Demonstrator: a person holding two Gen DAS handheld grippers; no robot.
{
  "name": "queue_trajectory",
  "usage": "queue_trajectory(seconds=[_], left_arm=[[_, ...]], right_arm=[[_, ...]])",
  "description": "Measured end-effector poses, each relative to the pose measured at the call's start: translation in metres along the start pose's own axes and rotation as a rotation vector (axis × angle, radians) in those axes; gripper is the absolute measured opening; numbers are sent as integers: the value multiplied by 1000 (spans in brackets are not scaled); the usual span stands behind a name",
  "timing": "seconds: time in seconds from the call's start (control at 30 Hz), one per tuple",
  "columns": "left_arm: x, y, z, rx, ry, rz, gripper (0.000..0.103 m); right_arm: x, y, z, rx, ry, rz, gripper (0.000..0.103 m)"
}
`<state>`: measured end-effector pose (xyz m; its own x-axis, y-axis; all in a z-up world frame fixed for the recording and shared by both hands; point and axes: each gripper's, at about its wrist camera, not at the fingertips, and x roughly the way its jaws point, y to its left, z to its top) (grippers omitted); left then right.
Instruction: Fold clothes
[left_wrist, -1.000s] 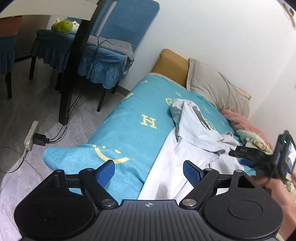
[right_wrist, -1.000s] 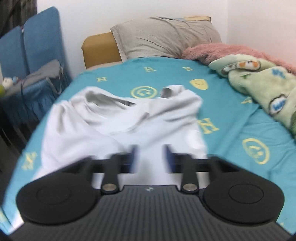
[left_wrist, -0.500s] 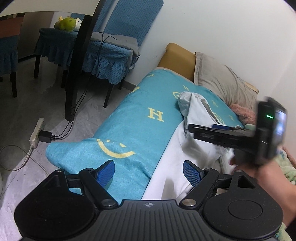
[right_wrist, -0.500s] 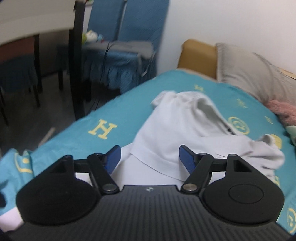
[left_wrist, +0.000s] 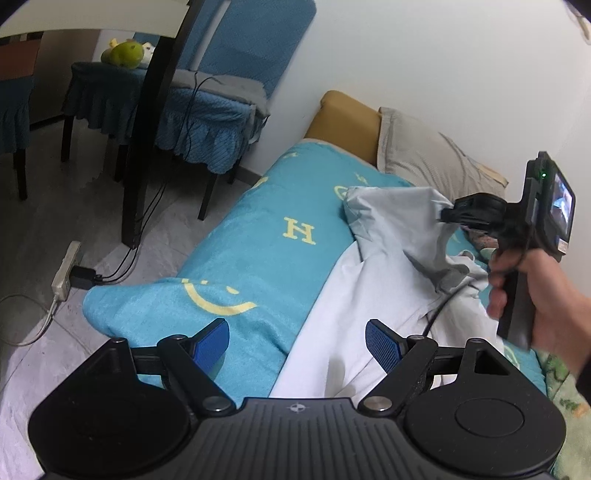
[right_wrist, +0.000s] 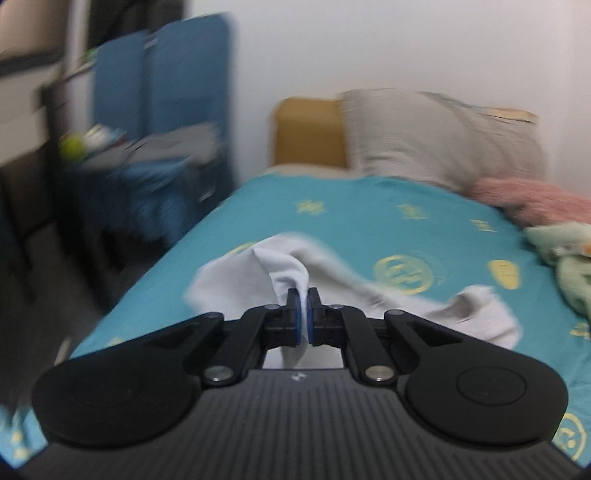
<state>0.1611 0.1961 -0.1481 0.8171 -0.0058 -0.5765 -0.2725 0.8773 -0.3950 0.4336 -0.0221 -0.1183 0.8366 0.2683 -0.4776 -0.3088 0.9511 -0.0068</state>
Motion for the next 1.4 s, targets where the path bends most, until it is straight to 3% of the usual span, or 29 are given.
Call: queue_trajectory(seconds=[0.2,0.33,0.5,0.53,0.57,0.63,0.83,1.07,1.13,1.27,1.4], left_arm=[[14,-3,-5,34,27,29,83],[21,-14,-12,105,29,30,83],[26,-21,-17,146,26,45,82],[25,-22,-17,149,23,46,82],[24,-23,-17,151,23,45,83],[20,-25,-16,155,13,40,82],[-2,-30,-14,197,-43,48,82],[-44,-31,-12,199,-25,15,82],[-55,-29,-12,187,11,3,82],[-67,-19,-4,150,194,-54,75],[-82,-17,6,224,298,-62,75]], right_arm=[[51,-65,-1,189,46,-164,6],[67,-79,-13,207,34,-131,8],[50,-79,-22,166,58,-65,14],[41,-78,-24,163,59,-48,31],[28,-75,-26,171,48,-34,56],[-3,-69,-32,192,13,-20,77],[-120,-51,-44,249,-8,53,75],[-287,-26,-68,210,-28,78,75],[-326,-21,-82,193,-39,71,75],[-370,-28,-117,207,-26,73,75],[-386,-49,-148,346,23,104,75]])
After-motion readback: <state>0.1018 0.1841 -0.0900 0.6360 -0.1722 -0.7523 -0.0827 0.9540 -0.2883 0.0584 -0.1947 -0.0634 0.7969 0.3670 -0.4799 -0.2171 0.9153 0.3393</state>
